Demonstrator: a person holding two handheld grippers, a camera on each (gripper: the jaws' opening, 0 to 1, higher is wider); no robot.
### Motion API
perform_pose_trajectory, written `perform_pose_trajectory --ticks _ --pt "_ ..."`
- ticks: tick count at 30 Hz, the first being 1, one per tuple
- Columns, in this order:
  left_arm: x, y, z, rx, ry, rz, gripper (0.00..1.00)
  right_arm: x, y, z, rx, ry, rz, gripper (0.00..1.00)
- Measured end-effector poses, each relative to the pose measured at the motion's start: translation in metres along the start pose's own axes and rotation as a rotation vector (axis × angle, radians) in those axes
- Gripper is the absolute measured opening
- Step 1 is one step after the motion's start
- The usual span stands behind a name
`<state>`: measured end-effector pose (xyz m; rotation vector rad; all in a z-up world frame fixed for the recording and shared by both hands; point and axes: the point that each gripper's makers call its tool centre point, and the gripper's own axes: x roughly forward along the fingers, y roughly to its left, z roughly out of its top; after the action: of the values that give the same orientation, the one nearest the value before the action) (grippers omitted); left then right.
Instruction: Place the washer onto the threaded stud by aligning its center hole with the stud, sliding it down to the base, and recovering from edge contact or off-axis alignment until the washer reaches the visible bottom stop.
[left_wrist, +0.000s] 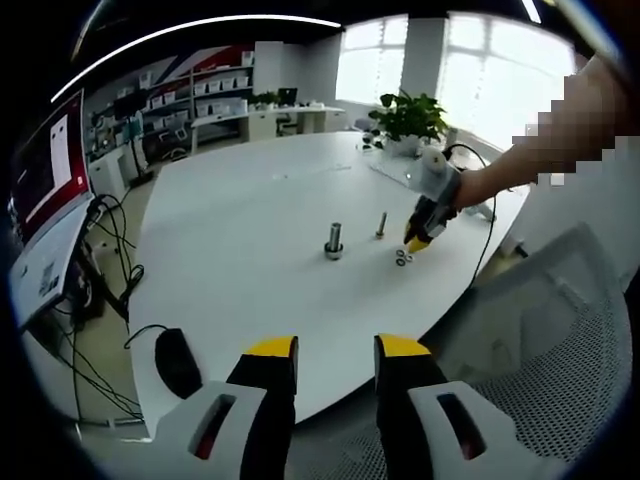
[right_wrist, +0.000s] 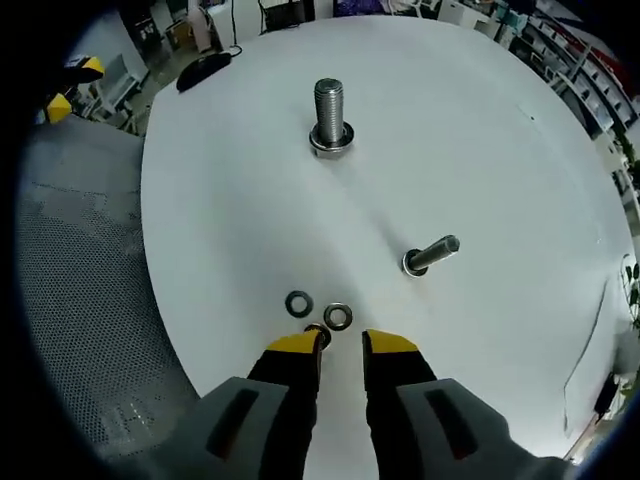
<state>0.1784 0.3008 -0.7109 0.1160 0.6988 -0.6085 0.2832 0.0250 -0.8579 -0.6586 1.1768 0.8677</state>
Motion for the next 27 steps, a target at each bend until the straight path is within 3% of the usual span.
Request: perform_pose_trajectory --ticks 8,15,18,21,27 --pt "0.000 0.000 0.000 0.005 0.003 -0.002 0.29 0.006 0.004 0.000 0.020 0.022 0.012 0.19" --pt "-0.001 0.001 0.001 0.001 -0.008 0.003 0.28 0.011 0.011 -0.005 -0.021 0.054 0.007 0.20" --pt "0.000 0.000 0.002 -0.002 -0.008 0.000 0.28 0.009 0.011 -0.004 0.026 0.038 0.007 0.20" --pt "0.000 0.000 0.002 0.002 -0.011 -0.001 0.28 0.010 0.012 -0.004 -0.068 0.055 -0.004 0.20" --pt "0.000 0.000 0.002 0.003 -0.009 -0.002 0.28 0.010 0.015 -0.002 -0.044 0.088 -0.002 0.20"
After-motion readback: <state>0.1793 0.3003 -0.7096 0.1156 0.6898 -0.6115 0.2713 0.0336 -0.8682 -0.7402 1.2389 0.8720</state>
